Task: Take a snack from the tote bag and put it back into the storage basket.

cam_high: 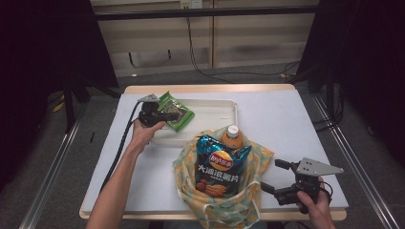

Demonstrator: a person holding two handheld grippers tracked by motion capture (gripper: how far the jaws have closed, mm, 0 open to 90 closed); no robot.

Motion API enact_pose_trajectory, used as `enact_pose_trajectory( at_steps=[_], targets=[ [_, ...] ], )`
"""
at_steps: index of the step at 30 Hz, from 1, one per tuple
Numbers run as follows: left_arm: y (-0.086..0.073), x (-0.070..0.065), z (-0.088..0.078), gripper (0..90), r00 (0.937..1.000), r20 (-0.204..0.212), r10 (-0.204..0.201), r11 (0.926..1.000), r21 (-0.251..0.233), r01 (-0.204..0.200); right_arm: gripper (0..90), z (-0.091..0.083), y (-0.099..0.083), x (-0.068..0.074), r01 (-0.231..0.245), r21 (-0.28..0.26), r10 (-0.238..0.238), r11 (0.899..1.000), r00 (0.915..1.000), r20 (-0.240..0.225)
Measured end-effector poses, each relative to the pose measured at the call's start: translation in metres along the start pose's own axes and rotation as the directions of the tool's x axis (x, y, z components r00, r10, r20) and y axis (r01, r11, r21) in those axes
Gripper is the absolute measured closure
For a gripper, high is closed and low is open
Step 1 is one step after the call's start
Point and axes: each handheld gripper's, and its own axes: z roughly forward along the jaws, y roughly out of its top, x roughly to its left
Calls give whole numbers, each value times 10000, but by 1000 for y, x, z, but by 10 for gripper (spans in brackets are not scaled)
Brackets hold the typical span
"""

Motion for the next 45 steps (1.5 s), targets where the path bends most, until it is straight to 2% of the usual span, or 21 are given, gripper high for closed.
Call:
enact_pose_trajectory(
  at_steps=[5,9,12,15,17,23,24,26,27,28,29,30,33,37,38,39,40,41,43,44,45],
  targets=[
    [4,4,15,900,10000,-36,77,9944,1055,-73,20,0,0,-1,-8,20,8,10000,10000,25],
    [7,4,25,900,10000,-13,51,9888,1493,-49,20,0,0,-1,-47,5,47,10000,10000,47],
    [7,3,29,900,9997,207,105,9827,1844,-141,20,-1,-1,-2,-42,7,42,10000,10000,50],
    [5,4,32,900,9992,318,237,9718,2336,-305,20,-2,-1,-2,-80,-28,80,10000,10000,47],
    [3,7,33,900,9993,171,322,9650,2597,-356,20,-3,-1,-3,-71,-40,72,10000,10000,64],
    [2,13,32,900,9998,-166,67,9505,3108,-12,19,-1,-1,-3,-69,-11,69,10000,10000,39],
    [2,16,31,900,9996,-96,282,9431,3318,-234,19,-1,-1,-3,-70,5,70,10000,10000,16],
    [2,18,31,900,9995,-300,-79,9497,3126,169,19,0,-1,-3,-78,-5,78,10000,10000,8],
    [2,20,31,900,9992,-394,-79,9470,3206,201,19,-1,-1,-3,-76,-11,76,10000,10000,21],
    [3,24,29,900,9989,-438,161,9399,3414,-2,19,-1,-1,-3,-69,0,69,10000,10000,46],
    [3,25,29,900,9986,-525,45,9423,3345,134,20,-1,-1,-3,-64,-6,64,10000,10000,49],
    [3,28,27,900,9982,-555,219,9361,3516,-10,19,-1,-1,-3,-77,-2,77,10000,10000,50],
    [3,33,27,900,9964,-848,77,9323,3609,235,19,-1,-1,-3,-102,-11,102,9999,9999,41],
    [5,40,26,900,9938,-1106,-65,9365,3477,448,19,-1,-1,-3,-159,-20,159,9999,9999,9],
    [5,40,27,900,9937,-1109,-134,9401,3372,503,19,-1,-1,-4,-174,-49,174,9998,9998,6],
    [4,37,29,900,9893,-1363,-517,9497,2998,910,19,-1,-1,-4,-160,-54,160,9999,9999,23],
    [4,38,29,900,9880,-1460,-512,9489,3014,938,19,-1,-1,-4,-166,-51,167,9998,9999,23],
    [4,39,30,900,9873,-1461,-625,9527,2860,1027,19,-1,-1,-4,-171,-49,171,9998,9998,31],
    [3,40,29,900,9836,-1670,-681,9521,2838,1141,19,-1,-1,-4,-182,-42,182,9998,9998,40],
    [3,44,27,900,9850,-1655,-491,9487,3005,978,19,-1,-1,-4,-184,-50,184,9998,9998,37],
    [3,44,28,898,9796,-1851,-776,9526,2762,1277,19,-1,-1,-4,-173,-48,173,9998,9998,30]
  ],
)
